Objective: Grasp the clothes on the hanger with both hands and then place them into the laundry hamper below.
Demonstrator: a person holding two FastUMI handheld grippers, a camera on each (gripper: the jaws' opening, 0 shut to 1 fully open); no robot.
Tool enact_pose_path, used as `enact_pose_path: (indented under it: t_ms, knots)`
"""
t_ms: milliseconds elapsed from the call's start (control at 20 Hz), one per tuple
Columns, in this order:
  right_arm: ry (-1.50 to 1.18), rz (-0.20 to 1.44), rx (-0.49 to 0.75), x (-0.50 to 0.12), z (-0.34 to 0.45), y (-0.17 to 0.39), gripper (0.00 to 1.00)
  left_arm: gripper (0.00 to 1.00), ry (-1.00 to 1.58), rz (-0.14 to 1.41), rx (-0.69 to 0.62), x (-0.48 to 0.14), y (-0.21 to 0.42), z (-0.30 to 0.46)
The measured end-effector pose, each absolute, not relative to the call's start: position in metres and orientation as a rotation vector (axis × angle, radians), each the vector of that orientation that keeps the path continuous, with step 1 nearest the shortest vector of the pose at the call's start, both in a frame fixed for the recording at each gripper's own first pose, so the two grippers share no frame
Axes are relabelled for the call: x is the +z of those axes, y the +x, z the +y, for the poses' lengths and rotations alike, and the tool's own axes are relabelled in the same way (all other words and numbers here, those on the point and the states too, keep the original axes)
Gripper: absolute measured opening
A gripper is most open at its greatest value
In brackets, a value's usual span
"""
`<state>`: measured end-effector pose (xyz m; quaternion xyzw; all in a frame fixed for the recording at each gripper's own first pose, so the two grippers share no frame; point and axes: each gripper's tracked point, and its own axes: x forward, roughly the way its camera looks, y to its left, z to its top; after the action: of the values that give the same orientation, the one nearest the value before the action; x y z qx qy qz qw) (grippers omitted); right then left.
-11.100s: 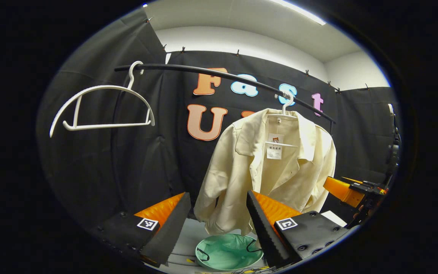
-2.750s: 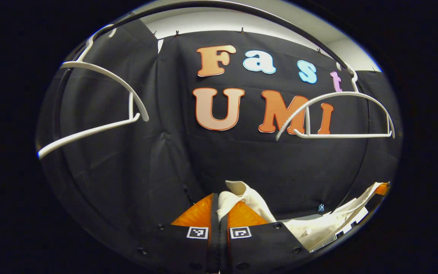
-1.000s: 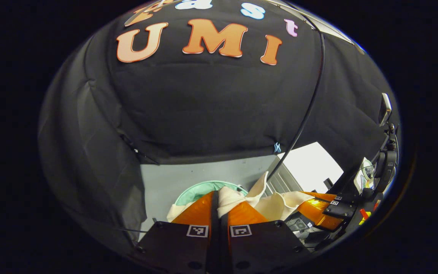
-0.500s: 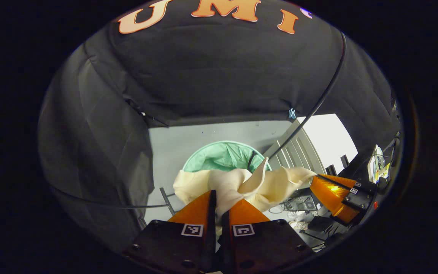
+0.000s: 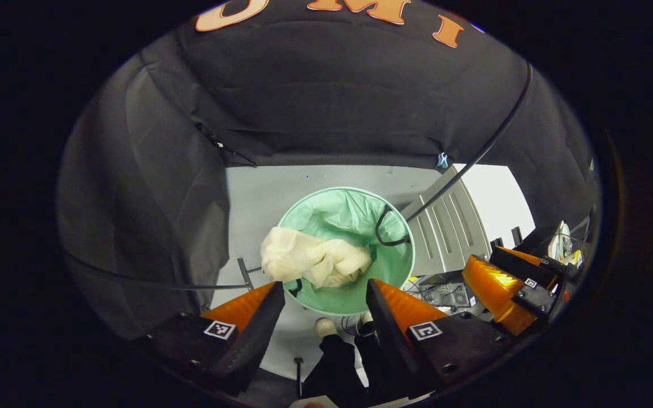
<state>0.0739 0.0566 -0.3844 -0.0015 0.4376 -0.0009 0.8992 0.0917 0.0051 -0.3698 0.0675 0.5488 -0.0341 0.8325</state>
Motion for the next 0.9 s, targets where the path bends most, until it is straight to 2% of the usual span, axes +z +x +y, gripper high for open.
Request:
enact_pose_path:
  t_ms: [50,100,300,900]
  knots:
    - [-0.013,0.897,-0.012,-0.381,0.051,0.074,0.80,1.00,0.161,1.150,-0.063,-0.366,0.092,0.012]
    - [-0.020,0.882,-0.017,-0.372,0.049,0.073,0.92,1.00,0.174,1.134,-0.060,-0.360,0.091,0.016]
    - [-0.059,0.786,-0.020,-0.322,0.039,0.079,0.93,0.98,0.146,1.070,-0.048,-0.324,0.092,0.020]
    - [-0.128,0.539,-0.042,-0.170,0.018,0.082,0.93,0.98,0.107,0.737,-0.048,-0.163,0.120,0.027]
